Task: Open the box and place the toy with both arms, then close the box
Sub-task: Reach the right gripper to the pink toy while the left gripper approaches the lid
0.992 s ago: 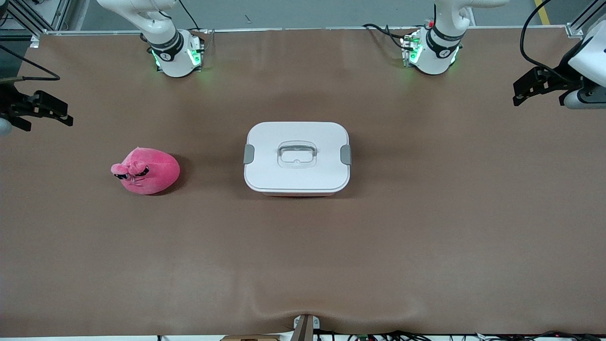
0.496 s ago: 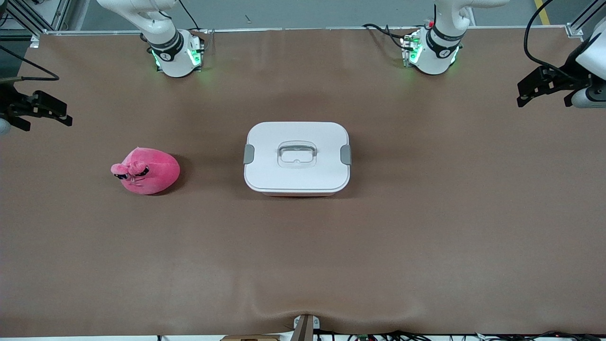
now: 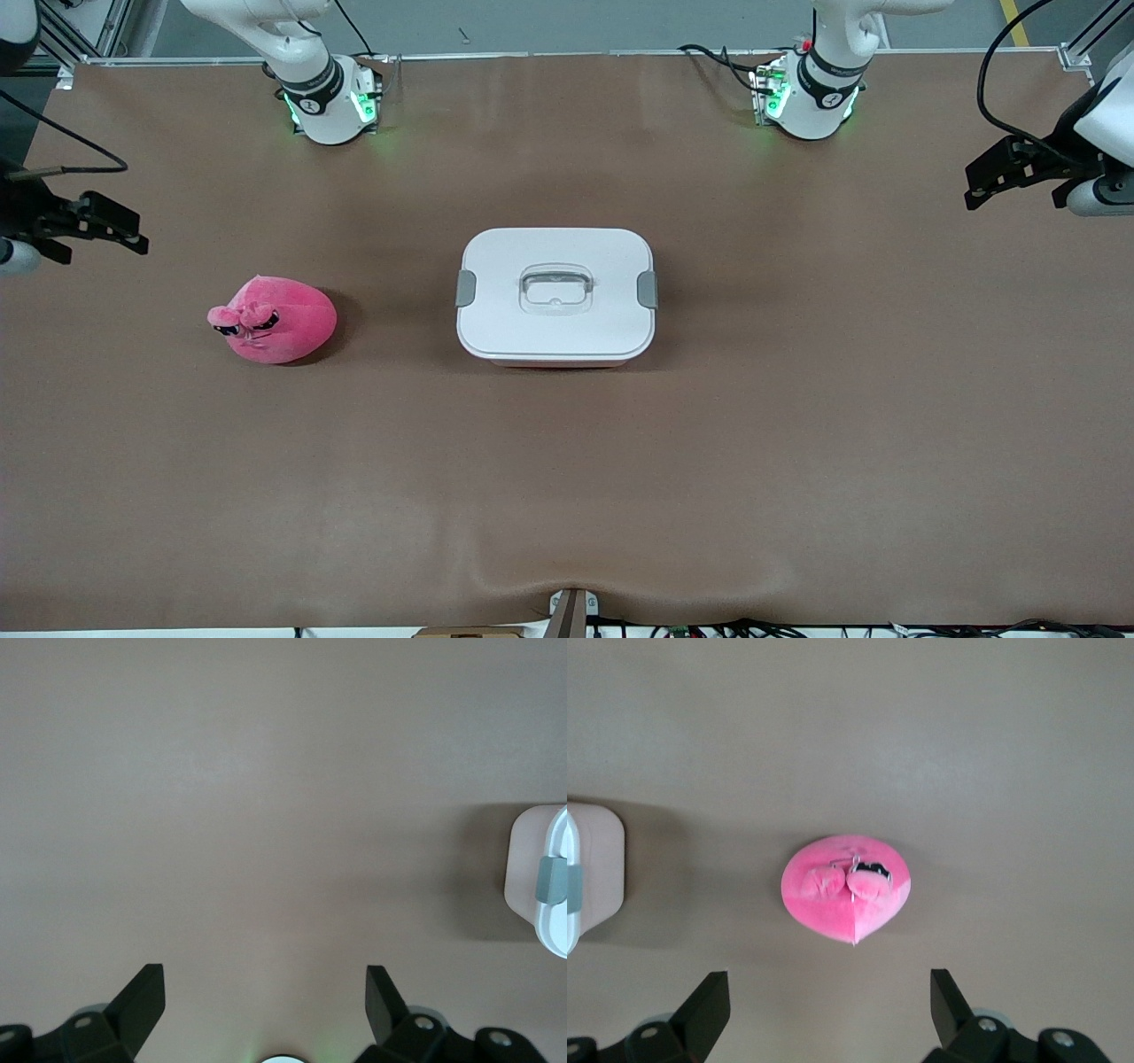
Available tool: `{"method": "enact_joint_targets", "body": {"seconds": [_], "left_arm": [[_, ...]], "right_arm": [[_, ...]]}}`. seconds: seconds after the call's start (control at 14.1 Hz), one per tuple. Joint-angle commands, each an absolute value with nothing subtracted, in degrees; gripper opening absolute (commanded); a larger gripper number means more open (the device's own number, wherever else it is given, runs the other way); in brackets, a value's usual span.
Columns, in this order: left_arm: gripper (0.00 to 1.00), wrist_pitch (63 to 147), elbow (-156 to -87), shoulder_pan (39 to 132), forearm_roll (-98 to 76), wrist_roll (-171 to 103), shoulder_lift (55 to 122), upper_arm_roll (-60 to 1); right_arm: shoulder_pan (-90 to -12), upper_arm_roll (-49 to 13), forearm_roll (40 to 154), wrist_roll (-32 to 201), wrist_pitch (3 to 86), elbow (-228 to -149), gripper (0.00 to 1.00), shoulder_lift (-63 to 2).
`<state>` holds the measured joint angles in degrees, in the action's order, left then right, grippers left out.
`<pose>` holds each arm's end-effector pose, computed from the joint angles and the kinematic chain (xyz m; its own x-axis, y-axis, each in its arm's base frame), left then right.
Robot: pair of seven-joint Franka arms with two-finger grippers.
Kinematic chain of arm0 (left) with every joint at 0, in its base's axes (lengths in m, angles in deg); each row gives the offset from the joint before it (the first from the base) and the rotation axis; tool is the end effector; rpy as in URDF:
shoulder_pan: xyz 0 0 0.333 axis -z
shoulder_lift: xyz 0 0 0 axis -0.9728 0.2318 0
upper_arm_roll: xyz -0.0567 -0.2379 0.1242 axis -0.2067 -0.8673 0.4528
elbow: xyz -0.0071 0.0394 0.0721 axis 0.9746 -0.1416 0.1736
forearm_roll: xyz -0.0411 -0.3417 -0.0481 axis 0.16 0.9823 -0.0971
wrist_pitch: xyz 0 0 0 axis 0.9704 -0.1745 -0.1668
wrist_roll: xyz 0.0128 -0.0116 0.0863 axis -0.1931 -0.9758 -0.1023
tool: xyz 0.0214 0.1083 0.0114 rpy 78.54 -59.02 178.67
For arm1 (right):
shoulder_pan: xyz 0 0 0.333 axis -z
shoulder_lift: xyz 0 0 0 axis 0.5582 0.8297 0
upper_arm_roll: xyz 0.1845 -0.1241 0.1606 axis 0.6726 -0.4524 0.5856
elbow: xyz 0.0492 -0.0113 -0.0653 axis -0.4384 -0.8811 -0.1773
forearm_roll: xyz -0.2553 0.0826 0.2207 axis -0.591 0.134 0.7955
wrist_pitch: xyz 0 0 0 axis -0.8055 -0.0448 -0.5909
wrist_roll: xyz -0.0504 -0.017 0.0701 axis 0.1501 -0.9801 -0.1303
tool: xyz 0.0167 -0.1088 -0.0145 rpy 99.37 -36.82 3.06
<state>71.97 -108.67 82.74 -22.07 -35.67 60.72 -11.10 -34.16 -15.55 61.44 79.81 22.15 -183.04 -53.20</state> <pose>0.4833 -0.0459 0.6119 0.9996 -0.0227 -0.0145 -0.0233 -0.9988 -0.0425 0.5153 -0.0215 0.5492 0.9928 0.1188 -0.0166 0.1184 -0.9927 -0.0243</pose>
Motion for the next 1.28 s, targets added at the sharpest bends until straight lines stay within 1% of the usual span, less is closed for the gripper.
{"method": "enact_joint_targets", "body": {"seconds": [0.0, 0.14, 0.35, 0.5, 0.57, 0.71, 0.92, 0.99, 1.21], "left_arm": [[1.0, 70.7, -107.5, 82.8, -21.2, -34.5, 60.7, -11.2], [1.0, 71.0, -107.5, 82.8, -21.3, -33.4, 61.1, -11.2], [1.0, 72.1, -107.5, 83.8, -21.2, -29.3, 61.4, -12.2], [1.0, 74.3, -107.4, 84.2, -21.2, -23.9, 61.8, -15.7], [1.0, 75.2, -107.3, 84.3, -21.3, -18.6, 63.0, -18.8], [1.0, 76.5, -107.3, 84.3, -21.8, -7.7, 65.2, -23.6], [1.0, 76.7, -107.7, 84.4, -21.7, 3.5, 67.1, -27.9], [1.0, 77.0, -108.7, 84.5, -21.6, 8.8, 67.4, -29.2], [1.0, 82.9, -112.4, 84.8, -21.4, 25.0, 68.3, -32.3]], "right_arm": [[-36.0, -15.7, 61.2, 80.2, 27.8, -188.0, 1.0, -53.2], [-36.8, -15.7, 61.2, 80.0, 30.4, -189.8, 1.0, -52.3], [-37.4, -15.7, 61.2, 79.6, 31.7, -190.7, 1.0, -49.2], [-37.5, -15.7, 61.2, 79.3, 31.7, -190.9, 1.0, -47.9], [-38.1, -15.7, 61.2, 79.4, 31.8, -191.5, 1.0, -47.7], [-38.1, -15.7, 61.2, 79.4, 34.9, -194.7, 1.0, -47.8], [-38.3, -15.7, 61.2, 79.5, 35.8, -196.3, 1.0, -47.4], [-38.2, -15.7, 61.2, 79.4, 35.8, -197.0, 1.0, -47.4], [-38.3, -15.7, 61.2, 79.4, 38.5, -199.3, 1.0, -47.1]]}}
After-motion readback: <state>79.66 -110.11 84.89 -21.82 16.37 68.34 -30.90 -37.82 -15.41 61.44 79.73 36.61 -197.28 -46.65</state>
